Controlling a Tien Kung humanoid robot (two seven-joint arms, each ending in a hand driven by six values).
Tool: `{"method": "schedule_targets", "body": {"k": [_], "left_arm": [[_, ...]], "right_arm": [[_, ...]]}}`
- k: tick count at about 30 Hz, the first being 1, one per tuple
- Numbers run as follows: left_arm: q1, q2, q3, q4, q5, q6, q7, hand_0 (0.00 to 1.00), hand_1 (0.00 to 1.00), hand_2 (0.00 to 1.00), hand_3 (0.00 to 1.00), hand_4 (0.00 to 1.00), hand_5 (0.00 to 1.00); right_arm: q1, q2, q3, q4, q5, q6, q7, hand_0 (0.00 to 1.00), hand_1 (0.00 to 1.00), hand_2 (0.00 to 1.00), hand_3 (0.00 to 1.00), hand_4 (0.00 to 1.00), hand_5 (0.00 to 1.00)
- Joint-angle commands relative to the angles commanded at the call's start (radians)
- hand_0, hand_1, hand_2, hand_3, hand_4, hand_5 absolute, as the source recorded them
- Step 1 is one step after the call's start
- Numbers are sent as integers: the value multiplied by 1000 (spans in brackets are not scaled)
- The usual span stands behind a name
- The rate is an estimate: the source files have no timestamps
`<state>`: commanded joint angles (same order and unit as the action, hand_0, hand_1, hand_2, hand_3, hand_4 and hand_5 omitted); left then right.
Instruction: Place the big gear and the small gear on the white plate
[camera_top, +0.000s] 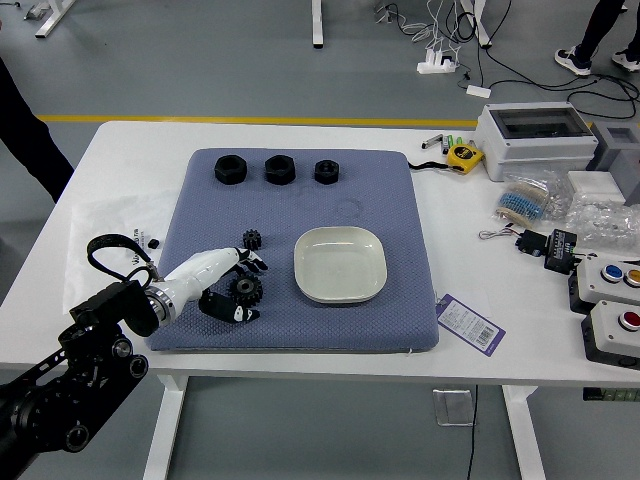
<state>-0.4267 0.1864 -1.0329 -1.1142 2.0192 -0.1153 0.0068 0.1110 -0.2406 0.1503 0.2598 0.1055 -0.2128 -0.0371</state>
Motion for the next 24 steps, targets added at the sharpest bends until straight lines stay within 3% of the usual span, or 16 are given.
{"method": "schedule_targets", "body": {"k": [3, 4, 9, 10, 15, 16, 24], "left_arm": [[-6, -1, 7, 10, 16, 1, 11, 608, 602, 643, 688, 704, 44], [-8, 0, 9, 12, 25, -2, 23, 471, 500, 569, 643, 478, 2], [-5, 10, 18, 4, 53, -10, 48, 471, 500, 569, 643, 478, 2], [-5, 10, 19, 3, 54, -10, 49, 333, 395, 445, 559, 122, 2], [-1, 20, 23, -17, 66, -15, 60, 333, 395, 445, 559, 122, 2], [-1, 24, 25, -25, 70, -21, 64, 249, 315, 362, 450, 226, 2], [-15, 38, 31, -82, 78, -29, 69, 248, 307, 355, 430, 227, 2]], "right_arm": [[0, 0, 0, 0, 0, 0, 0, 684, 657, 739, 600, 807, 722], [0, 0, 0, 0, 1, 0, 0, 685, 657, 738, 600, 807, 722], [-4, 1, 2, 0, -2, 0, -1, 685, 657, 738, 600, 807, 722], [-4, 1, 2, 0, -2, 0, -1, 685, 657, 738, 600, 807, 722], [-8, 1, 4, 0, -6, 0, -2, 685, 657, 738, 600, 807, 722], [-9, 1, 5, 0, -6, 0, -2, 684, 657, 738, 600, 807, 722], [-14, 2, 8, 0, -10, -2, -3, 686, 657, 738, 600, 807, 722]]}}
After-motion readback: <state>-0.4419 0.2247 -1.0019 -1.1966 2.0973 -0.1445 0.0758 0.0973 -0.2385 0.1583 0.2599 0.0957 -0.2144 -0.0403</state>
